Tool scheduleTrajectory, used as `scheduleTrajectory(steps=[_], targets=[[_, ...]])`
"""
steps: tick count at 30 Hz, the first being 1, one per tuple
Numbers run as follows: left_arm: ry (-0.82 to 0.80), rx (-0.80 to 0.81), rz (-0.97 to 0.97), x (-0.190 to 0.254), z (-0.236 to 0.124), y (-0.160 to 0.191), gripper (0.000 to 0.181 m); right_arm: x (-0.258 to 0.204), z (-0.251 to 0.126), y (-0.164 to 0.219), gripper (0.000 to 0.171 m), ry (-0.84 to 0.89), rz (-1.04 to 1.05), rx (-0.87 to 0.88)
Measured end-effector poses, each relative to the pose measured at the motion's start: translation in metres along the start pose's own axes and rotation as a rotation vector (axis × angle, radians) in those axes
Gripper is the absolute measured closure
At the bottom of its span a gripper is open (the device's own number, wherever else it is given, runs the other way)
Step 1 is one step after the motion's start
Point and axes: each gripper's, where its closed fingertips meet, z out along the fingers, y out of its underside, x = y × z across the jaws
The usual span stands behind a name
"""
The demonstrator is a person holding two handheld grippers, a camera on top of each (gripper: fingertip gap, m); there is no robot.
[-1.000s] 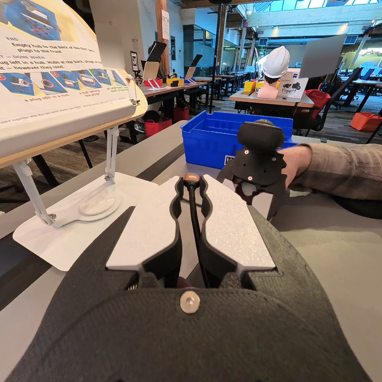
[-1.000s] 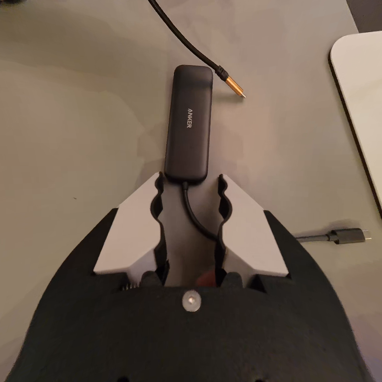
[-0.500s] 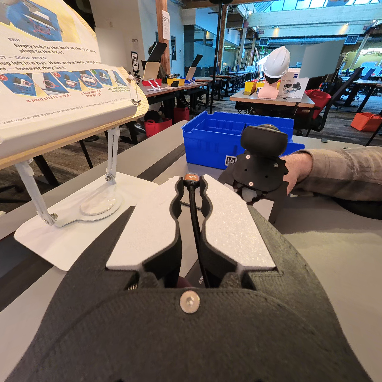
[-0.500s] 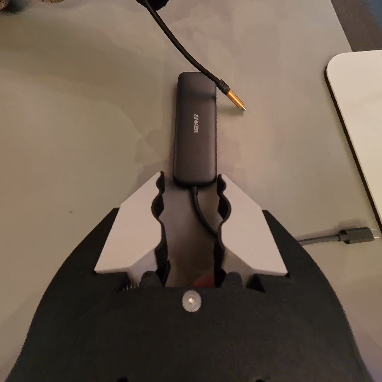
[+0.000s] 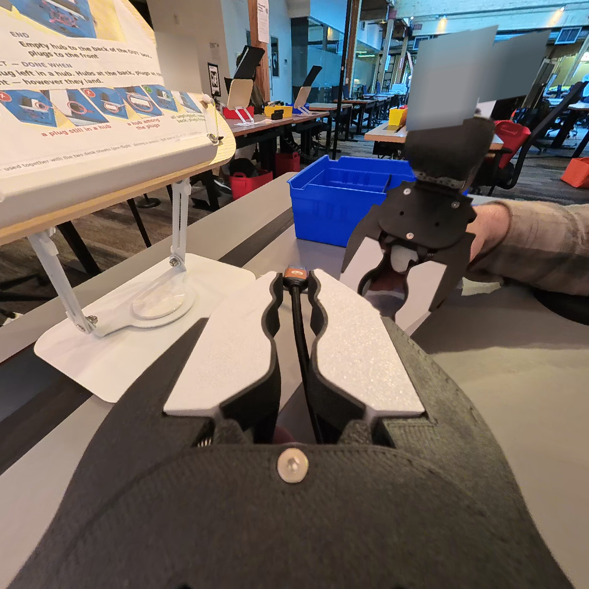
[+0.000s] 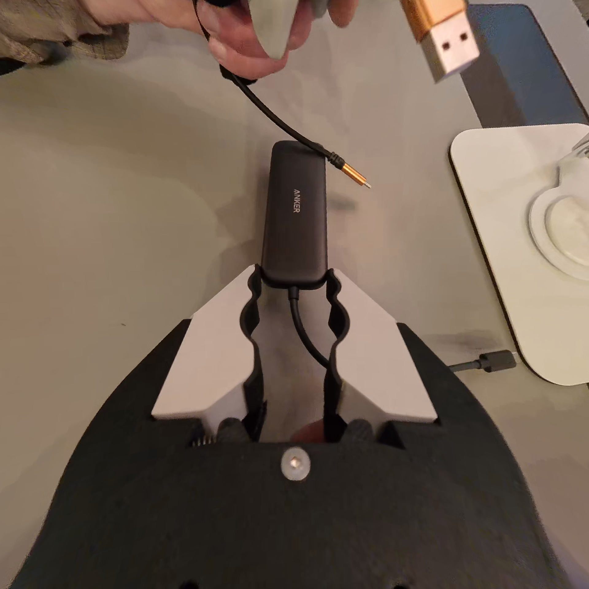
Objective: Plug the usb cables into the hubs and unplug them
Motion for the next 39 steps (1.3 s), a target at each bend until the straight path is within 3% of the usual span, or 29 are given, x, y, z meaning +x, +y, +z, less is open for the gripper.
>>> scheduleTrajectory(steps=[15,30,39], targets=[[-0.050,-0.077,-0.007,-0.010,0.004,0.022,0.166,0.003,-0.017,-0.009,0.132,0.022,-0.019,0.010],[-0.069,-0.120,-0.002,-0.016,0.006,0.033,0.166,-0.005,-0.006,-0.004,0.132,-0.003,-0.018,-0.020],[-0.057,-0.058,-0.075,-0.016,0.004,0.026,0.166,0.002,-0.012,-0.014,0.132,-0.010,0.043,0.068]])
